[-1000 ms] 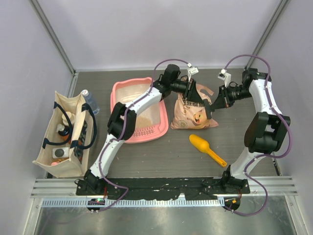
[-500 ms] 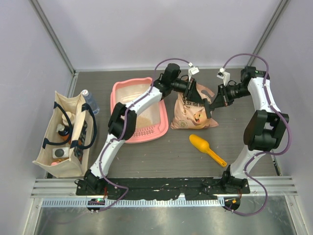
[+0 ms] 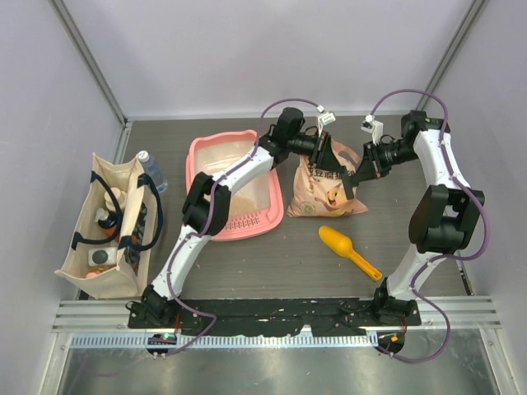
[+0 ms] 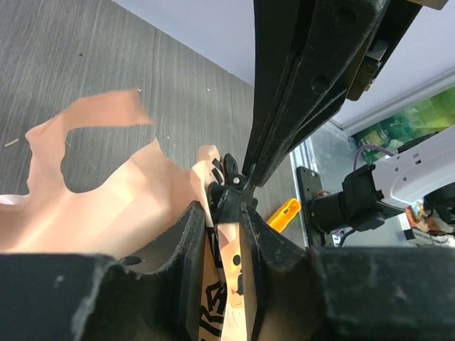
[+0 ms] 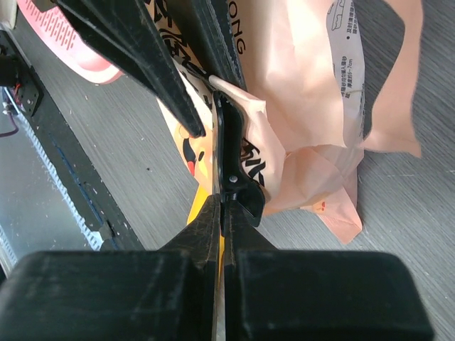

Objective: Fill the litter box with clean litter
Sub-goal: Pick up the clamp at the center of the board.

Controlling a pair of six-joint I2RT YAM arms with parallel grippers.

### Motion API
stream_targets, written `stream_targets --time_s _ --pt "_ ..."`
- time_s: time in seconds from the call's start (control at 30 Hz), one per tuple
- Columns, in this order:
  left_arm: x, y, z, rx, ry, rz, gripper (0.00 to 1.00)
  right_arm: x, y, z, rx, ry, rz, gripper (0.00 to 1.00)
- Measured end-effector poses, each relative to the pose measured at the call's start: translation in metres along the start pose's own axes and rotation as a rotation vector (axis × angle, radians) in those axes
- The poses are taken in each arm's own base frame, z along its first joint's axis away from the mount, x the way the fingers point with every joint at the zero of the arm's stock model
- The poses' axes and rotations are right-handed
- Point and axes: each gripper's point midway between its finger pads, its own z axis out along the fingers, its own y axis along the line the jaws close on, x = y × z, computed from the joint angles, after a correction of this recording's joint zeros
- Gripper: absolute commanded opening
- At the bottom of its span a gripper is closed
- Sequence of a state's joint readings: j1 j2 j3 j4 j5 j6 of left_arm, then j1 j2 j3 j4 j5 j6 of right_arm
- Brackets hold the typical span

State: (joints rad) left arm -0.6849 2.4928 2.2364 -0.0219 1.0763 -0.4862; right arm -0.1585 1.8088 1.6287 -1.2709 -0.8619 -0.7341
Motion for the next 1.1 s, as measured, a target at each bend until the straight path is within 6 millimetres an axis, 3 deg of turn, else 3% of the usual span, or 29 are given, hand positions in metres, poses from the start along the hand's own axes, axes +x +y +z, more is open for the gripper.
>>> stream_targets --time_s 0.13,0.2,0.3,0.43,0.53,0.6,0.73,0.83,0.9,0.97,1.1 --pt "-0.002 -0.002 0.002 0.006 -0.007 0.007 0.17 -0.003 0.001 0.003 0.0 0.0 -0.009 0.01" --pt "-0.002 -0.001 0.002 0.004 -0.009 0.007 0.03 -0.003 0.002 0.005 0.0 0.001 -0.011 0.01" --pt "-0.001 -0.001 0.001 0.009 -0.009 -0.008 0.0 -0.004 0.001 0.005 0.006 0.004 -0.009 0.02" --pt "-0.002 -0.003 0.001 0.019 -0.014 -0.018 0.0 -0.003 0.0 0.005 0.01 0.007 -0.002 0.34" --pt "-0.003 -0.006 0.003 0.033 -0.019 -0.025 0.0 -0.006 -0.003 0.002 0.015 -0.018 0.029 0.5" --pt "-0.003 -0.008 0.004 0.039 -0.021 -0.035 0.0 -0.01 -0.005 -0.006 0.007 -0.057 0.061 0.53" --pt "-0.004 -0.017 0.005 0.078 -0.015 -0.035 0.0 -0.019 -0.031 -0.036 0.021 -0.153 0.036 0.63" --pt "-0.004 -0.02 0.006 0.104 -0.009 -0.056 0.0 -0.015 -0.041 -0.038 -0.003 -0.186 0.021 0.62" --pt "-0.004 -0.02 0.006 0.116 -0.007 -0.071 0.0 -0.007 -0.038 -0.03 -0.042 -0.179 0.029 0.56" --pt "-0.003 -0.021 0.006 0.125 -0.006 -0.091 0.0 0.0 -0.032 -0.022 -0.088 -0.175 0.049 0.56" --pt "-0.003 -0.02 0.007 0.13 -0.01 -0.158 0.0 -0.004 -0.022 -0.018 -0.144 -0.21 0.054 0.56"
